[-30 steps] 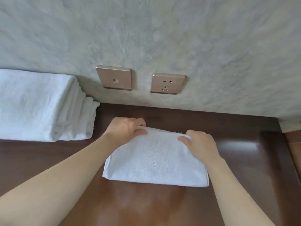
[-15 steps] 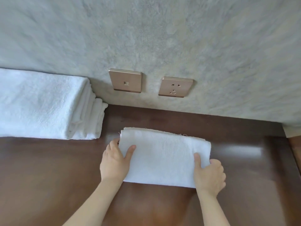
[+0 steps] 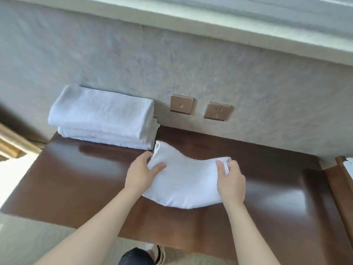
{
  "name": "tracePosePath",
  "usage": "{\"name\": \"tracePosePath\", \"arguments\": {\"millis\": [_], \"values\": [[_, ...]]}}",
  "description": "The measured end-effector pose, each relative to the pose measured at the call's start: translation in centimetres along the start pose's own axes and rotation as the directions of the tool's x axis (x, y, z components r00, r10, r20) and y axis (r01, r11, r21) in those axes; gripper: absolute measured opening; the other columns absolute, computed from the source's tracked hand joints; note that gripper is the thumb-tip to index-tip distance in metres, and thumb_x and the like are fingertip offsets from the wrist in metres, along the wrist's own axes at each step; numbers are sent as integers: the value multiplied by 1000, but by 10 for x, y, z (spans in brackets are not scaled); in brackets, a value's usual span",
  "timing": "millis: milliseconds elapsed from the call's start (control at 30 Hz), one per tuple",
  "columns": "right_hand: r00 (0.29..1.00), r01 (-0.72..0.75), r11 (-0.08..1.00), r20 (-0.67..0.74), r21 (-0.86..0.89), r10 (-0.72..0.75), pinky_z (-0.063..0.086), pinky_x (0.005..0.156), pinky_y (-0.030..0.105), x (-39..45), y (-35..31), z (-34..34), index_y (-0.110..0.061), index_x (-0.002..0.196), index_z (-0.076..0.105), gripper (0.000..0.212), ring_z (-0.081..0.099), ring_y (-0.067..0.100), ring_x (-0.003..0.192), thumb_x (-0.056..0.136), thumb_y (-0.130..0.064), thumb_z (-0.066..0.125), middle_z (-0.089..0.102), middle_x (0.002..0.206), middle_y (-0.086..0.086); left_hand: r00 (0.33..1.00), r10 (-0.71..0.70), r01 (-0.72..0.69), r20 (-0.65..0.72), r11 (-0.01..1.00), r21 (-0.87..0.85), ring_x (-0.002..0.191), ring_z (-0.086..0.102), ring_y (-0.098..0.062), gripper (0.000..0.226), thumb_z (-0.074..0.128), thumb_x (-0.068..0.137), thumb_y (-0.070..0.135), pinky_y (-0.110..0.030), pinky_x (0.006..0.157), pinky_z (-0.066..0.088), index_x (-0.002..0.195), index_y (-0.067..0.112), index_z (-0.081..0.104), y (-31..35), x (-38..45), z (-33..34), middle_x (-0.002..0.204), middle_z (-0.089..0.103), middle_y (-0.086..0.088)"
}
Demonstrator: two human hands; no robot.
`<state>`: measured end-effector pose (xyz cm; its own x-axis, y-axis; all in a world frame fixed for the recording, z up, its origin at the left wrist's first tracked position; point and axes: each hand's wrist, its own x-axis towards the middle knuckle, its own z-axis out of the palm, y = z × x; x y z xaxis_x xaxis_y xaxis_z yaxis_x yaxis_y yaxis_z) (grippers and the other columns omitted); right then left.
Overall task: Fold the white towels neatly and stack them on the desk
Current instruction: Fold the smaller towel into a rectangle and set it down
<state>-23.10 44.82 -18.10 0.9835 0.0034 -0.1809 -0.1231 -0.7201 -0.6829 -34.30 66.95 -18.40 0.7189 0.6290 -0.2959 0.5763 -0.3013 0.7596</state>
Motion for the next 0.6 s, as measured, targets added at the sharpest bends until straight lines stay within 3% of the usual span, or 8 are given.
{"name": "tracePosePath", "arguments": {"millis": [200,300,433,600], "values": [[990,140,984,-21,113,-139,36,57,36,-34,-120,-11,-23,75,36,35,51,26,72,100,-40,53,53,73,1,992,-26,10,-126,992,-124,75,60,-9,37,78,81,46,-25,63,40,88,16,58,24,-1,-119,83,66,1],[982,188,965,-51,182,-182,36,57,35,-39,-181,0,-20,75,38,35,49,24,68,98,-40,55,55,72,2,975,-15,-25,-223,984,-178,75,62,-12,35,79,80,45,-29,65,43,84,17,59,27,29,-178,80,67,1],[982,178,954,-105,241,-156,34,56,36,-28,-245,48,-13,76,41,38,46,21,61,98,-41,53,51,65,2,950,-29,-39,-311,977,-212,76,66,-19,35,77,79,54,-40,69,47,86,22,63,0,101,-256,78,69,1],[987,159,955,-79,250,-144,35,56,36,-4,-286,139,-12,82,45,39,44,18,59,101,-45,50,51,67,5,929,-34,-21,-369,989,-143,72,58,-20,34,73,88,42,-33,59,36,93,13,58,-45,191,-311,79,62,-4]]}}
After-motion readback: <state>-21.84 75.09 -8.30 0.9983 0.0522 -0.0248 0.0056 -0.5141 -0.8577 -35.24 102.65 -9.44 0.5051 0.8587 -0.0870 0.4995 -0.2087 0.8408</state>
